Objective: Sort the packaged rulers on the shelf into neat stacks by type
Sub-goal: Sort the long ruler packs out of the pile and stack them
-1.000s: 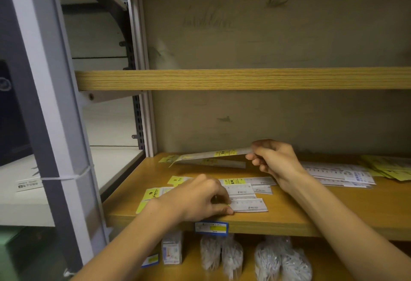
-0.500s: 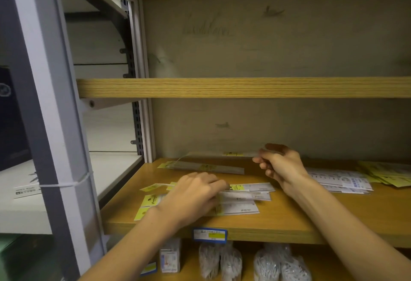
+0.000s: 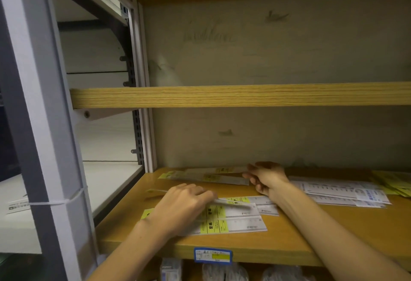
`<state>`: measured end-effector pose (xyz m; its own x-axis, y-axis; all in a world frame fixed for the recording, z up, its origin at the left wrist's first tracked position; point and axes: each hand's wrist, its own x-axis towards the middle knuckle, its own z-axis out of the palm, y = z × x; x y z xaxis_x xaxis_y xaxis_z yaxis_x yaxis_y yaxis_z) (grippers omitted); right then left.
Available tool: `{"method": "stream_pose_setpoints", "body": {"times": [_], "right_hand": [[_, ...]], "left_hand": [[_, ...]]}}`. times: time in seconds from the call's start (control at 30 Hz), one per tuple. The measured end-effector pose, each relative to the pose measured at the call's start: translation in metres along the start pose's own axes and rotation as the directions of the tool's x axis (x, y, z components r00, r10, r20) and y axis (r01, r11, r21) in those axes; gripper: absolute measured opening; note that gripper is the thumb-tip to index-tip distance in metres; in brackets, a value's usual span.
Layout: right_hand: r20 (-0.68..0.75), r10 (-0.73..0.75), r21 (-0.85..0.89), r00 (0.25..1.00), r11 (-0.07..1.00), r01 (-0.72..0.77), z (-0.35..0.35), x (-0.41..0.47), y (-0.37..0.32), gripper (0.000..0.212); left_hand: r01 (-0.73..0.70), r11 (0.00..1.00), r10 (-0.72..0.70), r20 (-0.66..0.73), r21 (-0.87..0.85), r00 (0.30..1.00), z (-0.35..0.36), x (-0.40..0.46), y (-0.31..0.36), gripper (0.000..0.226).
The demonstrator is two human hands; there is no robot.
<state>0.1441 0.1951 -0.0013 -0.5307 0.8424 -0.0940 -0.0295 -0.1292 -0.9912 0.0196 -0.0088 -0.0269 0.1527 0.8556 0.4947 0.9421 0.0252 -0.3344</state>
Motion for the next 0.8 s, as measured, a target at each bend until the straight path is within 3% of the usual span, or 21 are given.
{"method": "stream_pose_setpoints", "body": {"times": [0.17, 0.4, 0.8], "right_hand": [[0.037, 0.02, 0.009, 0.999, 1.0, -0.02, 0.017, 0.021, -0.001, 0.025], [0.047, -0.022, -0.046, 0.999, 0.999, 0.024, 0.025, 0.032, 0.003, 0.033], [0.032, -0.019, -0.181, 0.999, 0.983, 0.024, 0.017, 0.033, 0.004, 0.031]], "left_hand": [[0.001, 1.0, 0.0, -0.052, 0.002, 0.999, -0.006, 0.001, -0.008, 0.044], [0.011, 0.999, -0.008, -0.073, 0.033, 0.997, -0.002, 0.003, -0.017, 0.051], [0.003, 1.0, -0.004, -0.119, -0.008, 0.993, 0.009, 0.016, -0.02, 0.045]]}}
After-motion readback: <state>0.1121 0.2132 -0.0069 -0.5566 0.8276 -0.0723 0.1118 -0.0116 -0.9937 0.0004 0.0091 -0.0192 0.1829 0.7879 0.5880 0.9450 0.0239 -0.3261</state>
